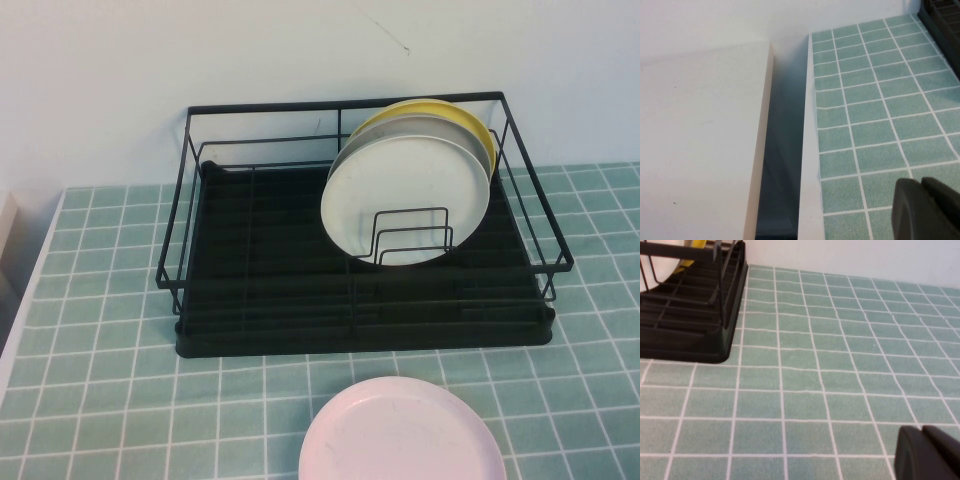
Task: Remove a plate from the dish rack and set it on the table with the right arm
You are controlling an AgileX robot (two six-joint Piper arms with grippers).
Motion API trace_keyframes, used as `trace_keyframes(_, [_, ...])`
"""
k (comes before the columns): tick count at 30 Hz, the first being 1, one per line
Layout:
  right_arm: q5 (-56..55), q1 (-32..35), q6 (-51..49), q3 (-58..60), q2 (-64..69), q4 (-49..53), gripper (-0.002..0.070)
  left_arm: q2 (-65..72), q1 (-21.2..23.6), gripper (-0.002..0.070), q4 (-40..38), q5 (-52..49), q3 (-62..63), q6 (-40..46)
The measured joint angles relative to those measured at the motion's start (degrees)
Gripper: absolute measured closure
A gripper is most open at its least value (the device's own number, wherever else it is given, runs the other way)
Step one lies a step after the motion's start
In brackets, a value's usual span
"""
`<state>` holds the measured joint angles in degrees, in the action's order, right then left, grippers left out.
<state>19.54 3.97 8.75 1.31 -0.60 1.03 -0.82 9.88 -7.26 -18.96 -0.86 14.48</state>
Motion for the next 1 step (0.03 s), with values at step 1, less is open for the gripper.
trace_keyframes(1, [0.0,0.0,0.0,0.0,0.0,0.0,0.0678,0.0,0.0,0.0678,0.0,0.0,0.0,0.0])
